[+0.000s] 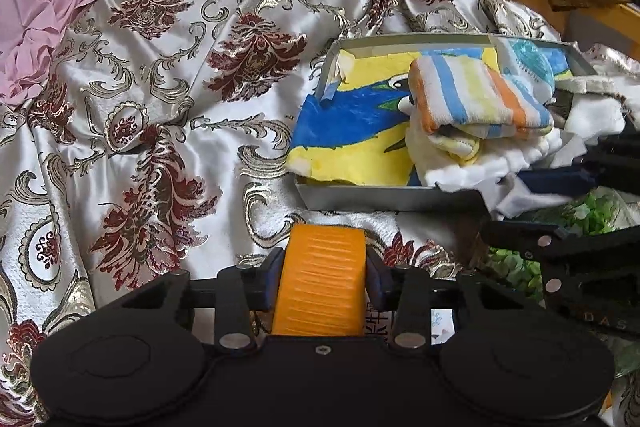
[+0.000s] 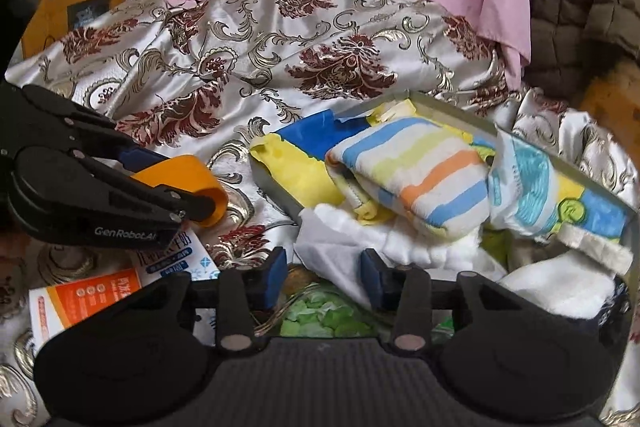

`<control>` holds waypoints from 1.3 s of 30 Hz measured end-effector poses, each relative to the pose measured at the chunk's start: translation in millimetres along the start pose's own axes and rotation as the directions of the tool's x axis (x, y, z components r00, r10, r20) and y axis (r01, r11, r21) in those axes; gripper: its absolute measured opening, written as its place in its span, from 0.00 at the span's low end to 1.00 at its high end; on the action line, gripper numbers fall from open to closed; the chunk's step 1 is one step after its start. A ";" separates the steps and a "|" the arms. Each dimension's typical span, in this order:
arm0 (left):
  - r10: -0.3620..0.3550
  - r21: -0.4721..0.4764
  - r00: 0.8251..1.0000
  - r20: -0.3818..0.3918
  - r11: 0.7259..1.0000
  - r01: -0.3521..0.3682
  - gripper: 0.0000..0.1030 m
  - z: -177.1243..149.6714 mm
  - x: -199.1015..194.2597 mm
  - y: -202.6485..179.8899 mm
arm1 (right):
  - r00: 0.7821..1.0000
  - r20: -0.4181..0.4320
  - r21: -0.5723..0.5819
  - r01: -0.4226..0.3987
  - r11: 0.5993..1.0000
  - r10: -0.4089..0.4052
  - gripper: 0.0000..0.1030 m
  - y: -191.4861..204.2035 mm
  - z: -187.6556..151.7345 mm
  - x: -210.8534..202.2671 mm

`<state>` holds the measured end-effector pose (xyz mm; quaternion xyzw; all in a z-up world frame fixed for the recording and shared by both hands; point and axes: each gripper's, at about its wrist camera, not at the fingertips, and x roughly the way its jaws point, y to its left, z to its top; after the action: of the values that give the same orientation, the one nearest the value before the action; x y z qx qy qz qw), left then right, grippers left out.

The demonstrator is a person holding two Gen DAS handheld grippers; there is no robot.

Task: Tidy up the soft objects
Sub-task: 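Grasp the orange sponge with the left gripper while the right gripper grasps the white cloth strip, then lift the orange sponge and white cloth strip over the tray with both grippers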

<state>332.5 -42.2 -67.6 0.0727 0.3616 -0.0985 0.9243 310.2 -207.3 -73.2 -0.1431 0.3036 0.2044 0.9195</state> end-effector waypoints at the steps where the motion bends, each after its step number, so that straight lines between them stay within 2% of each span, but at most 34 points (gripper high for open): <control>1: -0.005 -0.008 1.000 0.006 1.000 0.005 0.42 0.2 -0.8 0.6 | 1.000 -0.001 0.008 -0.005 1.000 0.005 0.41 -0.9 0.1 0.0; 13: -0.036 -0.047 0.998 0.058 0.998 0.039 0.42 3.1 -7.6 1.1 | 1.000 0.016 0.094 -0.027 0.995 0.025 0.32 -8.3 2.4 0.6; 26: -0.082 -0.093 0.991 0.108 0.991 0.092 0.42 4.2 -13.4 6.4 | 0.999 0.040 0.143 0.025 0.989 -0.031 0.08 -12.2 3.1 1.3; 32: -0.085 -0.123 0.988 0.128 0.987 0.100 0.41 4.2 -17.1 11.2 | 0.998 0.047 0.138 0.030 0.990 -0.037 0.05 -11.8 2.1 0.7; 34: -0.082 -0.132 0.987 0.140 0.986 0.101 0.41 4.9 -20.1 11.3 | 0.998 0.062 0.144 0.022 0.989 -0.031 0.04 -12.5 1.7 -1.1; 39: -0.075 -0.149 0.981 0.181 0.984 0.103 0.41 12.3 -29.5 8.3 | 0.987 0.160 0.192 -0.037 0.981 0.006 0.04 -20.7 4.2 -16.6</control>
<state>321.4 -32.9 -38.0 -0.0256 0.2889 -0.1170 0.9498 309.7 -228.6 -56.8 -0.0325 0.2495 0.1946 0.9481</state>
